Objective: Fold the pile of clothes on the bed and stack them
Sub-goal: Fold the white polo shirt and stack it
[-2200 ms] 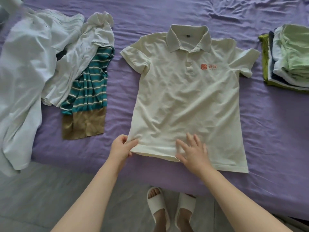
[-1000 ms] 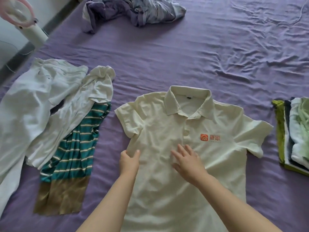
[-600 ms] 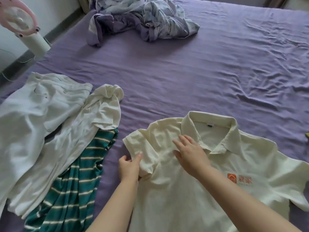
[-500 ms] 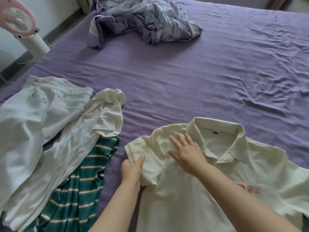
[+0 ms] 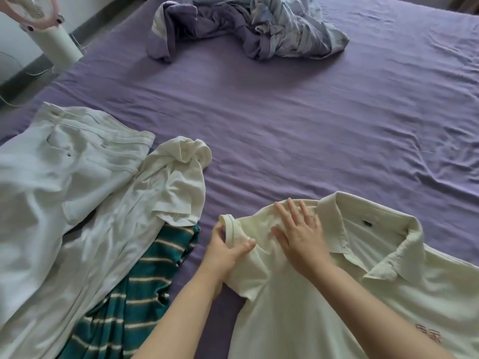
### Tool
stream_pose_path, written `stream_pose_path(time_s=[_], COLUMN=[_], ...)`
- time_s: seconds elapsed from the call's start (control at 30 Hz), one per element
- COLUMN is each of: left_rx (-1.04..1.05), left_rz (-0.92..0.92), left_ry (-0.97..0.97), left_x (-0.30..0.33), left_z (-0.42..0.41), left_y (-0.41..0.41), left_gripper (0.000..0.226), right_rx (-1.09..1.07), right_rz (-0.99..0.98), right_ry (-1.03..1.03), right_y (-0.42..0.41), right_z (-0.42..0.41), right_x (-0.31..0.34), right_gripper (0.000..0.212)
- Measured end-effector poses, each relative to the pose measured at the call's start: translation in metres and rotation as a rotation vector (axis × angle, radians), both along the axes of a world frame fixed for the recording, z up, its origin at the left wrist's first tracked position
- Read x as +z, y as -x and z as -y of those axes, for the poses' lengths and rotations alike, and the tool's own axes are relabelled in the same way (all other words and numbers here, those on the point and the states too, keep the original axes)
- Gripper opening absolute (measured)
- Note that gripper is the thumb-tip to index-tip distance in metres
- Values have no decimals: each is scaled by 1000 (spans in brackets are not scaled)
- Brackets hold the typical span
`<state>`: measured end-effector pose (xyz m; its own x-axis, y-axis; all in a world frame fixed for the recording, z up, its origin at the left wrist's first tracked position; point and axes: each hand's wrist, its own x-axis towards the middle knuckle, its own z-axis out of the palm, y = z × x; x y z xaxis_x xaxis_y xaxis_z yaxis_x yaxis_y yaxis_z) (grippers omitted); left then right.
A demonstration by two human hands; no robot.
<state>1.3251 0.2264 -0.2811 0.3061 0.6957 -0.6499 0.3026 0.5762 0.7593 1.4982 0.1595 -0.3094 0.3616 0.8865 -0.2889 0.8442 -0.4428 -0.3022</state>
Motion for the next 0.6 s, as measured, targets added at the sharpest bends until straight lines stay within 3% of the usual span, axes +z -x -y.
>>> stream_pose_path(time_s=[0.17,0.3,0.37,0.43,0.5,0.6], left_rx=[-11,-145,-274,-296,-185,-31], left_rz=[-28,-115,-188,-251,-270,-155], left_ry=[-48,-159,-136,-117,-149,-110], left_x=[2,-1,-3,-4,-4,-2], left_z=[-1,-2,3,9,10,7], left_y=[11,22,25,29,31,31], left_gripper=[28,31,36,35,20,13], right_rx=[76,-27,-174,-253,-257,-263], right_rz=[43,-20,-88,-106,-57,47], right_ry=[-3,-68,-129,-176,-259,-318], right_y=[-3,-7,-8,-5,6,40], right_z=[-16,-48,-54,-48,-26,28], right_x=[2,7,9,12,14,8], right_gripper=[58,25,20,23,35,54])
